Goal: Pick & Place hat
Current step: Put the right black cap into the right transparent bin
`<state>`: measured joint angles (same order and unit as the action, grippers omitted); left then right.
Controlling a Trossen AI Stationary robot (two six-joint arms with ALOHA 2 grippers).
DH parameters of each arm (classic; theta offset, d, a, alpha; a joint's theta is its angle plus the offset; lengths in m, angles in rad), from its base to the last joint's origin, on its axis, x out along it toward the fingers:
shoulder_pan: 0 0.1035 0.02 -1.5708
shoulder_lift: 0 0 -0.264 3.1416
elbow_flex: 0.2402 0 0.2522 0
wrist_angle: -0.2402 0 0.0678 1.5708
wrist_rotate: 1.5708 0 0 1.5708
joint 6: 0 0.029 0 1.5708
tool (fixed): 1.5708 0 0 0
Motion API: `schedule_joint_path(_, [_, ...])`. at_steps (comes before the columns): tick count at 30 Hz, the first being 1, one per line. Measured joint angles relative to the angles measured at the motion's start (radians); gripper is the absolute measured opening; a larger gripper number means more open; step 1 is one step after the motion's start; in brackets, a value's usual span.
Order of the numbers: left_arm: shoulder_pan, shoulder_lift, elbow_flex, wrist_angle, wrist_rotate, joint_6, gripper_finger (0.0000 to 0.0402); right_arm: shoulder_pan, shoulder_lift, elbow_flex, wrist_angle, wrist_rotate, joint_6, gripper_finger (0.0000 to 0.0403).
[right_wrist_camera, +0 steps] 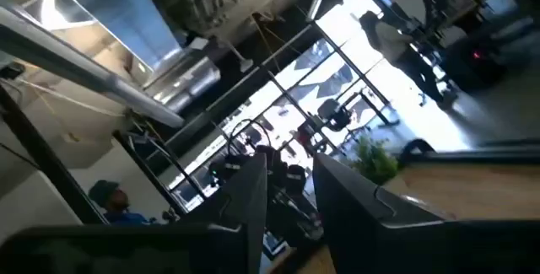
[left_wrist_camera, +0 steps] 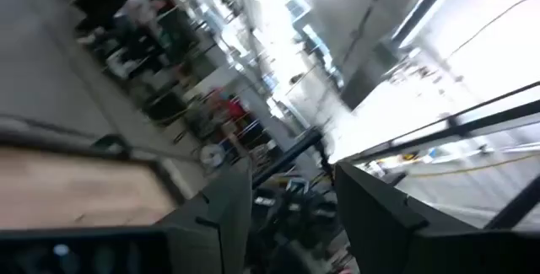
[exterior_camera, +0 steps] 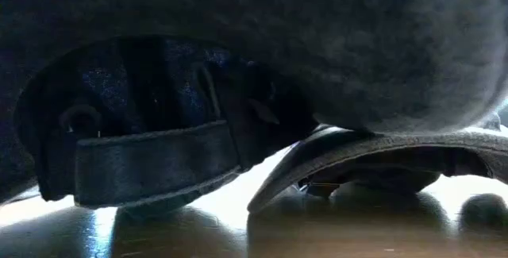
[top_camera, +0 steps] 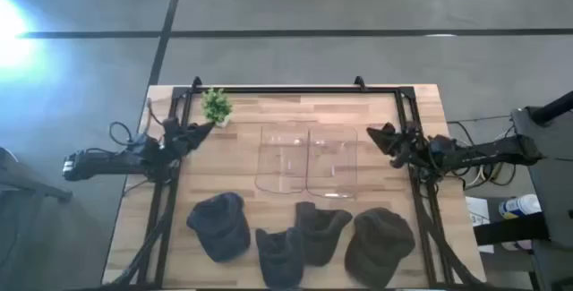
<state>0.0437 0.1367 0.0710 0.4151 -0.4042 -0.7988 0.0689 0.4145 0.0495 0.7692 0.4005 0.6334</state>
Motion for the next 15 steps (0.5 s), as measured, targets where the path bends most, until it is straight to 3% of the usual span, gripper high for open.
schedule_joint_path(4, [0.0,0.057,0.129,0.001,0.035,0.082,0.0165,0.0,0.01,0.156,-0.047,-0.076,-0.117,0.0094])
schedule_joint_path(6, [0.0,0.112,0.21,-0.032,0.062,0.139,0.0165,0.001,0.038,0.28,-0.175,-0.116,-0.181,0.0091])
schedule_joint_path(10, [0.0,0.254,0.389,-0.165,0.109,0.246,0.0165,0.001,0.152,0.566,-0.607,-0.153,-0.243,0.0085])
schedule_joint_path(15, [0.0,0.408,0.55,-0.392,0.111,0.317,0.0165,0.002,0.33,0.877,-1.188,-0.184,-0.189,0.0078])
